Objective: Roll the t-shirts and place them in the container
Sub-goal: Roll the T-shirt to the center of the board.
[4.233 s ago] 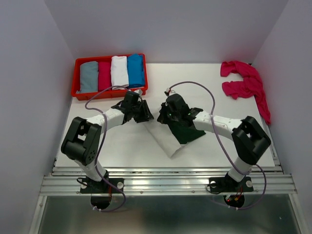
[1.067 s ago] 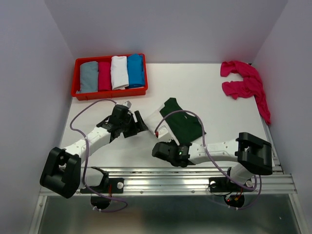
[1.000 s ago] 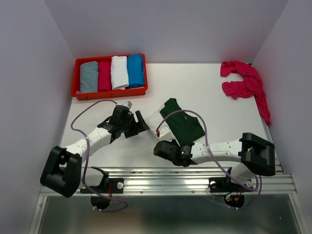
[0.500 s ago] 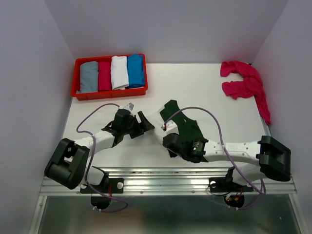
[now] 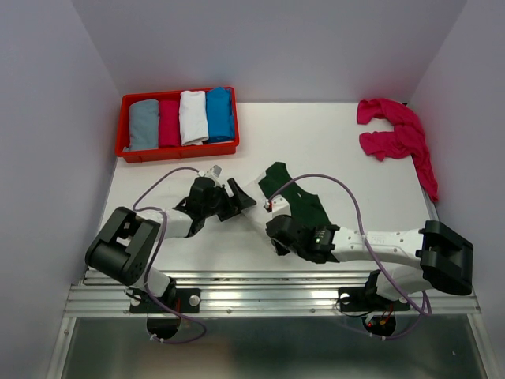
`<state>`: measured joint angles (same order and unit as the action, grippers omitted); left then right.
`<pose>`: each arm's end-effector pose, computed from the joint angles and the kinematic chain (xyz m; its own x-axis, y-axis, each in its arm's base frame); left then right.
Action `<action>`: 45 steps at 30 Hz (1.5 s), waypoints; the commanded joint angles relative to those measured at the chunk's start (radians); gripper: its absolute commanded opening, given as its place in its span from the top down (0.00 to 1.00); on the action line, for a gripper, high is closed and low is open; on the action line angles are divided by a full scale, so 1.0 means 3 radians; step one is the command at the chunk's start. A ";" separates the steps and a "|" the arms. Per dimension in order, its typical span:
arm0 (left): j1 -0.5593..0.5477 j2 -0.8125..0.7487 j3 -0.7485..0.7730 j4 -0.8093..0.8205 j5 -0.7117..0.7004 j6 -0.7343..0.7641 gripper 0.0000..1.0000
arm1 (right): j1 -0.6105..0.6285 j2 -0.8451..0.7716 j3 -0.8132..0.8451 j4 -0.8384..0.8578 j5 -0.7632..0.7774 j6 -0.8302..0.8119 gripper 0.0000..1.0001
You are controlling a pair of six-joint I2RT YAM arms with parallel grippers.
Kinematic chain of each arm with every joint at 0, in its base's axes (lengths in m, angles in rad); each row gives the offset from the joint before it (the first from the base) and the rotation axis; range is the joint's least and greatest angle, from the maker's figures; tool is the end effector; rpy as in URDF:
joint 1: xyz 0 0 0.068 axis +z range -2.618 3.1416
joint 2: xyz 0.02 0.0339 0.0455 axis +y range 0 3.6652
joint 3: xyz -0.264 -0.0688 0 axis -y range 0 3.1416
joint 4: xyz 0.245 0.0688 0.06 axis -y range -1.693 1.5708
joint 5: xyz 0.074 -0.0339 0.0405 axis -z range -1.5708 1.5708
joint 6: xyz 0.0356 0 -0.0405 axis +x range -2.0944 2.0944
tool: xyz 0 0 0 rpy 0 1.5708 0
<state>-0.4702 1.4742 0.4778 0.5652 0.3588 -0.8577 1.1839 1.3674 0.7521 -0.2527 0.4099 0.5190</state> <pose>0.2400 -0.1360 0.1583 -0.7797 -0.3981 -0.4833 0.1817 0.5947 -0.7831 0.1151 0.2450 0.1983 -0.6231 -0.3236 -0.7121 -0.5103 0.8581 0.0566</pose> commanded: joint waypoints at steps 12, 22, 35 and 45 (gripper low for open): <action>-0.0064 0.0230 0.0156 0.0106 -0.0005 -0.0045 1.00 | -0.0014 -0.0150 0.0019 0.0035 -0.0001 -0.0042 0.34; -0.0069 0.0133 0.0585 -0.1070 -0.0240 -0.0015 1.00 | 0.0251 0.0033 0.0448 -0.0533 0.0663 -0.0160 0.11; -0.0069 0.0025 0.0826 -0.1557 -0.0352 -0.0081 1.00 | 0.0906 0.1030 0.1108 -0.0957 0.1752 -0.0303 0.09; -0.0069 0.0046 0.0851 -0.1592 -0.0342 -0.0066 1.00 | 0.1044 0.1649 0.1287 -0.1259 0.2305 -0.0171 0.18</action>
<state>-0.4892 1.5219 0.6964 0.1135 0.2649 -0.8810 1.4929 1.8297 1.0901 -0.5705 0.9615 0.4316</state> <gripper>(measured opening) 0.110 0.838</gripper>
